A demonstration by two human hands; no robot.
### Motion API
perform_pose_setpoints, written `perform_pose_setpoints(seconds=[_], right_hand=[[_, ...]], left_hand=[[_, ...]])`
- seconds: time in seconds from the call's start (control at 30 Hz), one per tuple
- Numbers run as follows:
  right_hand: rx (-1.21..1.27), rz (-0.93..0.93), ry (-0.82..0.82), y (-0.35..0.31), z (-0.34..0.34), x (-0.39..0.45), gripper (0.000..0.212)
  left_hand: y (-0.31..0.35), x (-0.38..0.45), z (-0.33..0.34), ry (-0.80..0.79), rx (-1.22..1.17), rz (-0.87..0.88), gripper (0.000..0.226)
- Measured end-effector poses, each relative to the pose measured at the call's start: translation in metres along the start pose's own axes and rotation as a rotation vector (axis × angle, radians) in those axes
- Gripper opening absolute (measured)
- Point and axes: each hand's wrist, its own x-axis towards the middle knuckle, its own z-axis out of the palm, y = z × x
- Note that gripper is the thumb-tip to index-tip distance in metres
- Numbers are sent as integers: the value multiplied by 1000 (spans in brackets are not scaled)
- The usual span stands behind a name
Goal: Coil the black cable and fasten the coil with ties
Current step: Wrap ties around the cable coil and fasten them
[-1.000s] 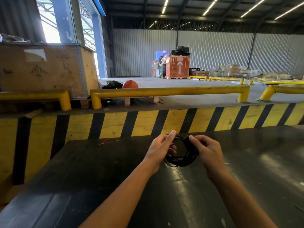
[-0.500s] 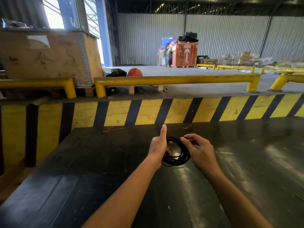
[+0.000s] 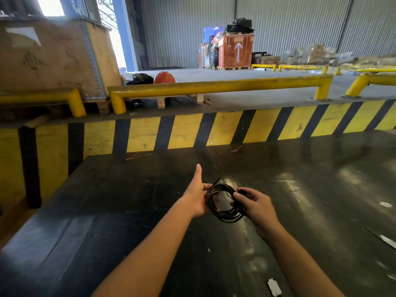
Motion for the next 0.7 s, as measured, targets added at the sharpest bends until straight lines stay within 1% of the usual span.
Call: perform_pose_setpoints(seconds=[0.07, 0.13, 0.17, 0.2, 0.23, 0.3, 0.37, 0.4, 0.47, 0.53, 0.6, 0.63, 0.67, 0.7], right_hand=[[148, 134, 37, 13, -9, -3, 22], [237, 207, 67, 22, -19, -5, 24], [262, 232, 75, 26, -23, -6, 23], [278, 250, 78, 29, -26, -7, 22], [282, 260, 81, 33, -29, -8, 21], [252, 261, 89, 43, -33, -7, 21], [192, 244, 98, 53, -36, -6, 24], [161, 235, 91, 57, -39, -7, 25], [101, 245, 54, 65, -44, -10, 24], [52, 285, -4, 70, -54, -14, 17], [0, 303, -12, 77, -71, -15, 13], [-79, 298, 1, 84, -82, -14, 15], [-230, 291, 5, 93, -95, -14, 20], [-439, 292, -13, 103, -109, -14, 24]], left_hand=[[-11, 3, -8, -25, -44, -20, 98], [-29, 7, -12, -92, -31, -40, 92], [-41, 9, -12, -121, -26, -48, 85], [-51, 11, -9, -128, -20, -49, 72], [-61, 12, -6, -111, -13, -49, 58], [-77, 18, 2, -27, 21, -17, 37], [-90, 26, 6, 57, 106, 61, 24], [-96, 28, 7, 84, 129, 87, 22], [-105, 29, 8, 122, 113, 102, 21], [-111, 31, 7, 145, 67, 101, 23], [-113, 33, 6, 186, 67, 111, 21], [-114, 35, 4, 218, 85, 126, 19], [-115, 37, 1, 251, 117, 142, 20], [-117, 38, -1, 277, 157, 156, 23]])
